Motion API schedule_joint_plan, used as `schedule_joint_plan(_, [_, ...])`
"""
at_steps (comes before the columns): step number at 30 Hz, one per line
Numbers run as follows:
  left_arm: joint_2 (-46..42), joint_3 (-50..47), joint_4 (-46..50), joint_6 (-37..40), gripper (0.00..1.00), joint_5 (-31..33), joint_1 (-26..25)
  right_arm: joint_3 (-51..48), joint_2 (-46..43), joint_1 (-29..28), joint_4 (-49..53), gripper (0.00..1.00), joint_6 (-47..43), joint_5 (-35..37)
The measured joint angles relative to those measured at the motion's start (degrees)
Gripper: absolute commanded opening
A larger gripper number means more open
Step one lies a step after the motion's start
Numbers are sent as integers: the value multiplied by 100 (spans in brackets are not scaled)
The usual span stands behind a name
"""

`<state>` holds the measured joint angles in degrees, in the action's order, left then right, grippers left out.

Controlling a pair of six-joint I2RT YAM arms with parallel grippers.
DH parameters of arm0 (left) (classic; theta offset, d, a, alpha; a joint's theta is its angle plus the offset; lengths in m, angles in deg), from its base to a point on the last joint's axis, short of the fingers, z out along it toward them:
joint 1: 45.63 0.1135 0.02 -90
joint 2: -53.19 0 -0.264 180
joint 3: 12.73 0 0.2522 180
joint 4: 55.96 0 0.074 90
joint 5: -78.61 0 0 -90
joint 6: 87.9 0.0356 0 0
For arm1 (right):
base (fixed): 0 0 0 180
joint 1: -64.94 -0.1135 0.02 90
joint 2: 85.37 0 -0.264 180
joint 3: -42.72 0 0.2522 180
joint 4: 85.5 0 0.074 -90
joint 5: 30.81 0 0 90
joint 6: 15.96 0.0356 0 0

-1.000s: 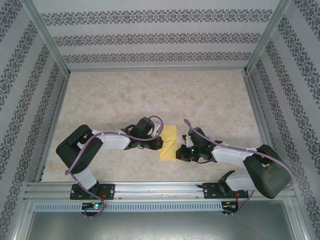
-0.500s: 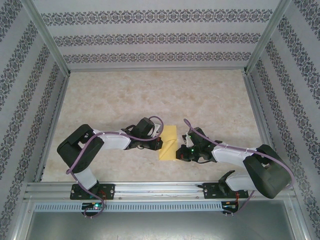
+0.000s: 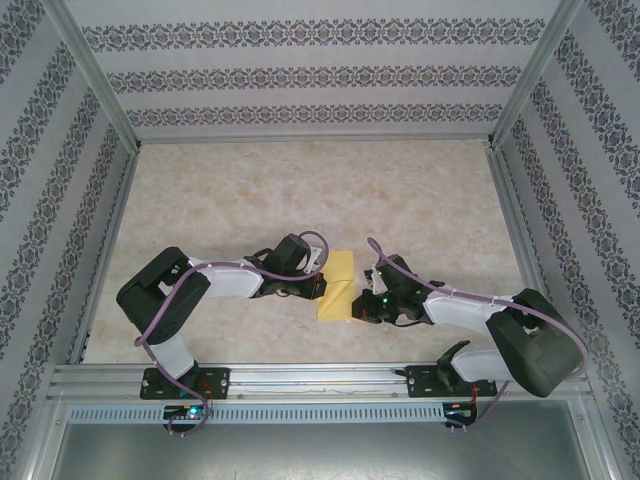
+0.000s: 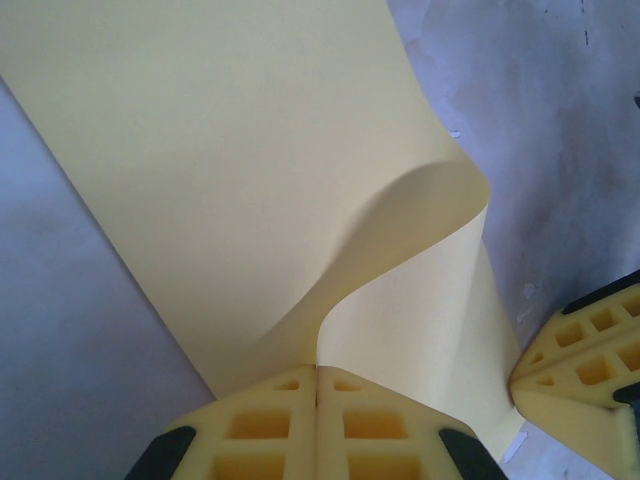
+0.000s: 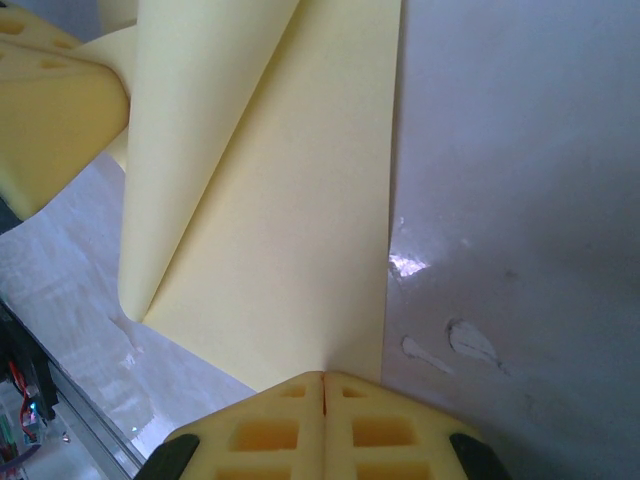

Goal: Fold a paper plane with a square sheet of paper (fold left side to right side)
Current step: Fold the triangle a second time at the center of the table.

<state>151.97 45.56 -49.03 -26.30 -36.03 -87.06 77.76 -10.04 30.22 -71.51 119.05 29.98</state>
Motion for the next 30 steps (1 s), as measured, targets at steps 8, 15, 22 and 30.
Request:
schedule_joint_plan(8, [0, 0, 48, 85, 0, 111, 31, 35, 20, 9, 33, 0, 0, -35])
schedule_joint_plan(15, [50, 0, 20, 101, 0, 109, 31, 149, 22, 9, 166, 0, -2, -120])
schedule_joint_plan(22, [55, -17, -48, 101, 0, 90, 31, 225, 170, 9, 181, 0, -4, -155])
schedule_joint_plan(30, [-225, -168, -68, 101, 0, 85, 31, 240, 271, 9, 186, 0, -42, -157])
